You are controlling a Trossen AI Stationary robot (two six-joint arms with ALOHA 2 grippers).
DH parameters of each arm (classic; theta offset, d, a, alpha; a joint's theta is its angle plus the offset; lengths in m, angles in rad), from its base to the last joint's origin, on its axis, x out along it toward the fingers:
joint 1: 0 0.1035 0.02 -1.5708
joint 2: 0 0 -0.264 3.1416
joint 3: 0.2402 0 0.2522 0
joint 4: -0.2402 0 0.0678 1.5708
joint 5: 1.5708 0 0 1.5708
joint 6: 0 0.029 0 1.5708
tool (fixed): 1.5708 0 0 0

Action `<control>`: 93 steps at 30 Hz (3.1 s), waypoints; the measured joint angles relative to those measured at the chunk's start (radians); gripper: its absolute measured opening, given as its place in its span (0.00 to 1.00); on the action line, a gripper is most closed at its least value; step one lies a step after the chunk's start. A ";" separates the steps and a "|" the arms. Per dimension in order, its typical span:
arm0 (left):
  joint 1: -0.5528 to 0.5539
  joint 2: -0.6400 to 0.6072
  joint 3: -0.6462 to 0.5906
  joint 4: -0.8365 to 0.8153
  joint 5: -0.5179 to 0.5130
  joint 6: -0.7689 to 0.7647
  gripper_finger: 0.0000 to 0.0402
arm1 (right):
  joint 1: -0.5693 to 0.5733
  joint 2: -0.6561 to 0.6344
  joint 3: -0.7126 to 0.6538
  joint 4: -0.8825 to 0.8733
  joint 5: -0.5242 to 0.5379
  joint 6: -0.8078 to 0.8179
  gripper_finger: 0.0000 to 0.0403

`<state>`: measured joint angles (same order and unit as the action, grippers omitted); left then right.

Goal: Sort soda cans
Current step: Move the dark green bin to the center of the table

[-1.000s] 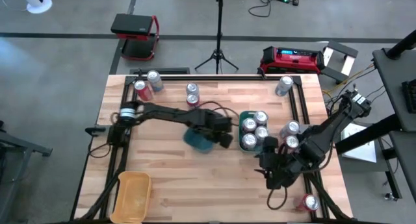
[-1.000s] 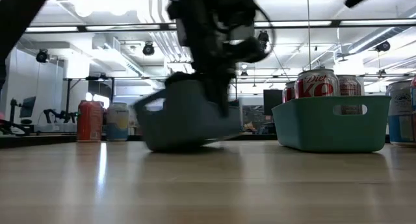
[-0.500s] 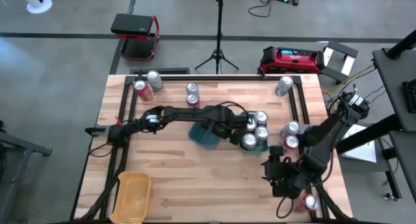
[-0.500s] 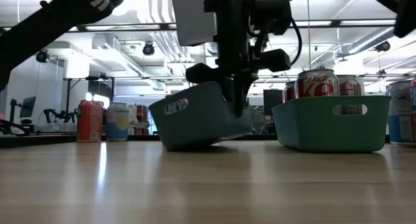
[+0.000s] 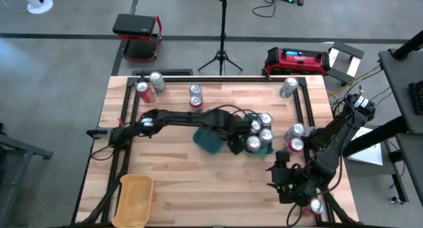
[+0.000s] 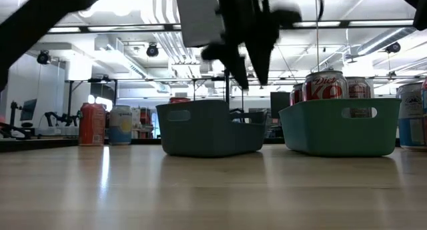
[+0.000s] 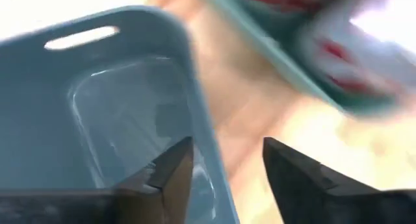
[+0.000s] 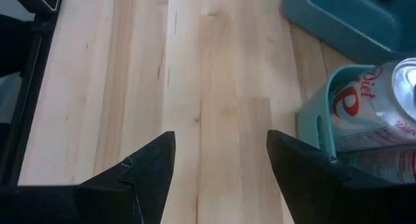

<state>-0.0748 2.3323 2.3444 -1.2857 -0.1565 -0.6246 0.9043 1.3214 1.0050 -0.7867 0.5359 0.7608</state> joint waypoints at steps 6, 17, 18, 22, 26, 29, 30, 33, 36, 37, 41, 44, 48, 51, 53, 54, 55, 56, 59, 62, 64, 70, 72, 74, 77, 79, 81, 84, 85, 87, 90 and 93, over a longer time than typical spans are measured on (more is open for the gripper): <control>-0.144 -0.103 -0.002 -0.108 -0.092 0.150 0.55 | -0.001 0.016 0.000 0.063 0.088 -0.015 0.61; -0.213 -0.131 -0.038 -0.265 -0.202 0.354 0.72 | -0.002 0.020 0.000 0.126 0.145 0.008 0.68; -0.210 -0.132 -0.053 -0.255 -0.201 0.381 0.72 | -0.002 0.021 0.000 0.130 0.146 0.014 0.68; -0.198 -0.158 -0.162 -0.164 -0.175 0.461 0.72 | -0.001 0.022 0.000 0.146 0.145 0.024 0.69; -0.176 -0.222 -0.345 -0.022 -0.176 0.495 0.70 | -0.006 0.022 0.000 0.148 0.146 0.024 0.67; -0.145 -0.300 -0.510 0.080 -0.159 0.501 0.69 | -0.021 0.022 0.000 0.147 0.146 0.024 0.66; -0.136 -0.329 -0.563 0.126 -0.159 0.503 0.68 | -0.028 0.022 0.000 0.146 0.146 0.021 0.66; -0.130 -0.405 -0.693 0.257 -0.128 0.525 0.66 | -0.056 0.022 0.000 0.145 0.146 -0.011 0.65; -0.136 -0.452 -0.793 0.321 -0.060 0.537 0.64 | -0.096 0.022 0.000 0.142 0.147 -0.049 0.64; -0.136 -0.456 -0.823 0.325 -0.057 0.538 0.64 | -0.111 0.022 0.000 0.143 0.147 -0.062 0.63; -0.132 -0.452 -0.914 0.362 -0.069 0.573 0.63 | -0.172 0.022 0.000 0.142 0.147 -0.109 0.62; -0.131 -0.440 -0.967 0.475 -0.152 0.643 0.63 | -0.215 0.022 0.000 0.149 0.146 -0.151 0.61; -0.111 -0.426 -0.989 0.563 -0.124 0.684 0.62 | -0.262 0.022 0.000 0.173 0.118 -0.178 0.60; -0.105 -0.417 -0.974 0.565 -0.033 0.628 0.59 | -0.281 0.022 0.000 0.175 0.088 -0.179 0.59; -0.098 -0.406 -0.960 0.563 0.026 0.560 0.55 | -0.287 0.022 0.000 0.176 0.085 -0.180 0.59; -0.095 -0.401 -0.952 0.564 0.049 0.533 0.52 | -0.290 0.022 0.000 0.178 0.085 -0.185 0.59; -0.092 -0.397 -0.944 0.566 0.055 0.510 0.49 | -0.293 0.022 0.000 0.181 0.085 -0.187 0.59; -0.088 -0.392 -0.937 0.568 0.055 0.493 0.45 | -0.296 0.022 0.000 0.186 0.085 -0.190 0.59; -0.082 -0.370 -0.917 0.583 0.046 0.475 0.31 | -0.303 0.022 0.000 0.205 0.085 -0.199 0.60; -0.080 -0.340 -0.890 0.590 0.017 0.473 0.15 | -0.303 0.022 0.000 0.208 0.085 -0.199 0.61; -0.074 -0.318 -0.864 0.595 0.017 0.444 0.05 | -0.303 0.022 0.000 0.209 0.084 -0.199 0.60; -0.065 -0.248 -0.754 0.566 0.017 0.308 0.03 | -0.303 0.021 0.000 0.211 0.055 -0.198 0.57; -0.066 -0.229 -0.708 0.555 0.017 0.302 0.02 | -0.302 0.021 0.000 0.213 0.052 -0.201 0.57; -0.066 -0.209 -0.656 0.525 0.018 0.280 0.01 | -0.302 0.021 0.000 0.215 0.051 -0.201 0.58; -0.065 -0.177 -0.596 0.452 0.035 0.282 0.00 | -0.303 0.021 -0.001 0.210 0.029 -0.201 0.59; -0.069 -0.169 -0.579 0.424 0.045 0.282 0.00 | -0.303 0.021 -0.002 0.209 0.007 -0.201 0.60; -0.073 -0.167 -0.577 0.424 0.057 0.270 0.00 | -0.303 0.021 -0.002 0.212 0.002 -0.201 0.60; -0.075 -0.167 -0.582 0.431 0.070 0.258 0.00 | -0.302 0.021 -0.002 0.211 0.002 -0.202 0.61; -0.076 -0.167 -0.584 0.431 0.069 0.256 0.00 | -0.302 0.021 -0.002 0.210 0.002 -0.203 0.60; -0.078 -0.167 -0.585 0.431 0.069 0.251 0.00 | -0.302 0.021 -0.002 0.209 0.002 -0.207 0.60; -0.086 -0.167 -0.585 0.431 0.072 0.238 0.00 | -0.302 0.021 -0.002 0.209 0.003 -0.209 0.59; -0.098 -0.167 -0.585 0.430 0.074 0.220 0.00 | -0.302 0.021 -0.002 0.210 0.003 -0.215 0.59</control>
<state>-0.1725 2.1658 1.7592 -0.8555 -0.0822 -0.4048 0.6022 1.3422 1.0035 -0.5768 0.5387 0.5461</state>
